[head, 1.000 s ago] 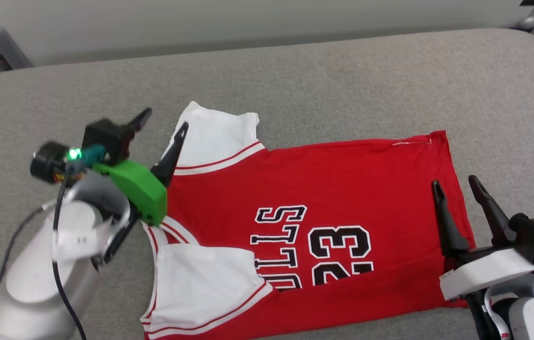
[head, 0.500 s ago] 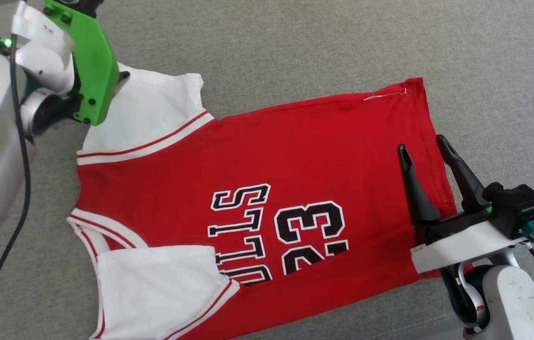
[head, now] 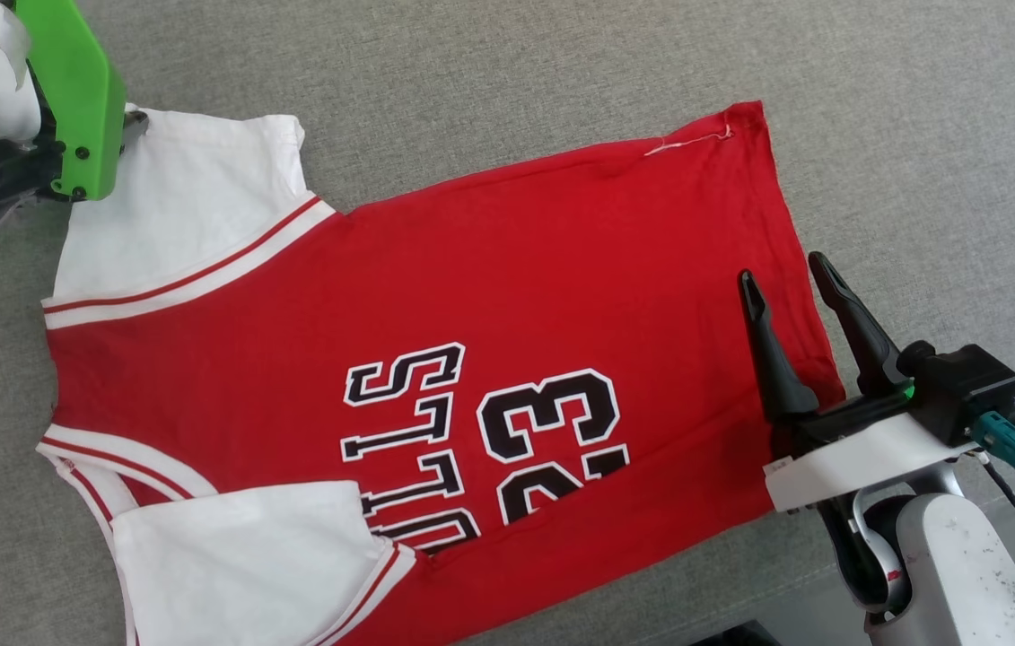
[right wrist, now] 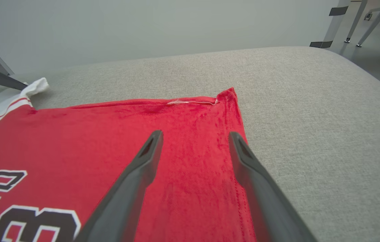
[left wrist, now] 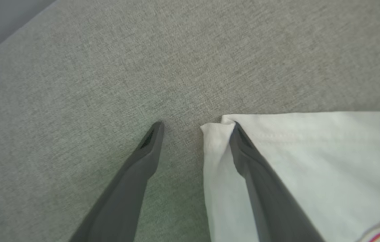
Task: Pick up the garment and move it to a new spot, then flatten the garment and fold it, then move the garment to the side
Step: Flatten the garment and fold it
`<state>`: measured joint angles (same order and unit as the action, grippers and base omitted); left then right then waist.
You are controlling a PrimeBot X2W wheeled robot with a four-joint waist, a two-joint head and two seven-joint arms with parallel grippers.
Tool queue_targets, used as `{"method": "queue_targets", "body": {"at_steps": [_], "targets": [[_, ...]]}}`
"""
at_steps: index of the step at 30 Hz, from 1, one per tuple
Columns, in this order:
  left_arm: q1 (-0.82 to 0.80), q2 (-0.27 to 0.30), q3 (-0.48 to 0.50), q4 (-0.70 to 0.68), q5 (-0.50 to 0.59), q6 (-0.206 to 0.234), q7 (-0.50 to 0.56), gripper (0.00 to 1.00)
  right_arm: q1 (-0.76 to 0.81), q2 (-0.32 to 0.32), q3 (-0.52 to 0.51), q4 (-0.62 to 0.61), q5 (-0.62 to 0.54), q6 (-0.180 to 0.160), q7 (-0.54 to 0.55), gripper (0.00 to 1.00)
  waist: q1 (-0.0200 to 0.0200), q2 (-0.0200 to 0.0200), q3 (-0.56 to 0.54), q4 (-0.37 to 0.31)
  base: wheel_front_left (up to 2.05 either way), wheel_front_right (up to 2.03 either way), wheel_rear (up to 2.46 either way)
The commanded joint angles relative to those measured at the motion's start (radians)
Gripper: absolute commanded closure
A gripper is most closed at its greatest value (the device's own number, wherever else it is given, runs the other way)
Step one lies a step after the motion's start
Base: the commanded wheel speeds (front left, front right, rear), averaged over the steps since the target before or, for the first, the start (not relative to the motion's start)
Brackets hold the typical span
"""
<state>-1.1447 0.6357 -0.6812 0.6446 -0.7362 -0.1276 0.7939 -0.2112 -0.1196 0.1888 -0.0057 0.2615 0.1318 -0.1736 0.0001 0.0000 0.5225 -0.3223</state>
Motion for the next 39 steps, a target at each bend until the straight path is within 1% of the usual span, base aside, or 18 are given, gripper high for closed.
{"method": "queue_targets", "body": {"at_steps": [1, 2, 4, 7, 9, 12, 15, 19, 23, 24, 26, 30, 33, 35, 39], "targets": [[0.022, -0.008, -0.023, 0.025, -0.011, -0.001, 0.023, 0.76, -0.016, 0.003, -0.004, 0.009, 0.004, -0.001, -0.009, 0.0, -0.0001, 0.0, 0.0, 0.001, 0.0, 0.0, 0.0], [0.03, -0.014, -0.025, 0.03, -0.026, -0.001, 0.04, 1.0, -0.016, 0.002, -0.007, 0.016, 0.003, -0.001, -0.01, 0.0, -0.0001, 0.0, -0.002, 0.003, 0.0, 0.0, 0.0], [0.042, -0.022, -0.028, 0.031, -0.047, -0.001, 0.063, 1.0, -0.017, 0.001, -0.011, 0.025, 0.0, -0.001, -0.01, 0.0, -0.0001, 0.0, -0.004, 0.007, 0.0, 0.0, 0.0], [0.054, -0.027, -0.025, 0.026, -0.06, 0.0, 0.054, 1.0, -0.019, -0.001, -0.019, 0.033, -0.002, -0.001, -0.008, 0.0, -0.0001, 0.0, -0.013, 0.014, 0.0, 0.0, 0.0], [0.063, -0.032, -0.011, 0.025, -0.066, 0.011, 0.017, 1.0, -0.022, -0.006, -0.023, 0.036, -0.005, -0.001, -0.005, 0.0, -0.0001, 0.0, -0.025, 0.019, 0.0, 0.0, 0.0], [0.071, -0.036, 0.012, 0.022, -0.062, 0.029, -0.07, 1.0, -0.024, -0.017, -0.029, 0.036, -0.007, -0.001, 0.007, 0.0, -0.0001, 0.0, -0.055, 0.029, 0.0, 0.0, 0.0], [0.084, -0.046, 0.034, 0.017, -0.074, 0.036, -0.136, 1.0, -0.019, -0.034, -0.031, 0.031, 0.006, -0.001, 0.035, 0.0, -0.0001, 0.0, -0.093, 0.044, 0.0, 0.0, 0.0], [0.112, -0.053, 0.057, -0.014, -0.091, 0.038, -0.204, 1.0, -0.015, -0.098, -0.04, 0.023, 0.013, -0.001, 0.114, 0.0, -0.0001, 0.0, -0.148, 0.077, 0.0, 0.0, 0.0], [0.155, -0.049, 0.073, -0.092, -0.101, 0.043, -0.262, 1.0, -0.029, -0.178, -0.045, 0.01, 0.032, -0.001, 0.247, 0.0, -0.0001, 0.0, -0.191, 0.119, 0.0, 0.0, 0.0], [0.189, -0.044, 0.072, -0.147, -0.099, 0.05, -0.286, 1.0, -0.047, -0.23, -0.048, 0.004, 0.034, -0.001, 0.317, 0.0, -0.0001, 0.0, -0.203, 0.143, 0.0, 0.0, 0.0], [0.225, -0.042, 0.074, -0.209, -0.105, 0.061, -0.301, 1.0, -0.064, -0.271, -0.048, 0.003, 0.057, -0.001, 0.39, 0.0, -0.0001, 0.0, -0.209, 0.17, 0.0, 0.0, 0.0], [0.295, -0.03, 0.08, -0.355, -0.111, 0.103, -0.319, 1.0, -0.11, -0.355, -0.023, 0.016, 0.14, -0.001, 0.553, 0.0, -0.0001, 0.0, -0.208, 0.221, 0.0, 0.0, 0.0], [0.349, -0.02, 0.081, -0.467, -0.115, 0.134, -0.323, 1.0, -0.153, -0.408, -0.003, 0.032, 0.197, -0.001, 0.652, 0.0, -0.0001, 0.0, -0.196, 0.248, 0.0, 0.0, 0.0], [0.379, -0.01, 0.08, -0.541, -0.115, 0.156, -0.32, 1.0, -0.193, -0.447, 0.009, 0.053, 0.226, -0.001, 0.705, 0.0, -0.0001, 0.0, -0.181, 0.267, 0.0, 0.0, 0.0], [0.432, 0.004, 0.085, -0.667, -0.118, 0.193, -0.327, 1.0, -0.278, -0.492, 0.032, 0.106, 0.279, -0.001, 0.789, 0.0, -0.0001, 0.0, -0.148, 0.302, 0.0, 0.0, 0.0]]}}
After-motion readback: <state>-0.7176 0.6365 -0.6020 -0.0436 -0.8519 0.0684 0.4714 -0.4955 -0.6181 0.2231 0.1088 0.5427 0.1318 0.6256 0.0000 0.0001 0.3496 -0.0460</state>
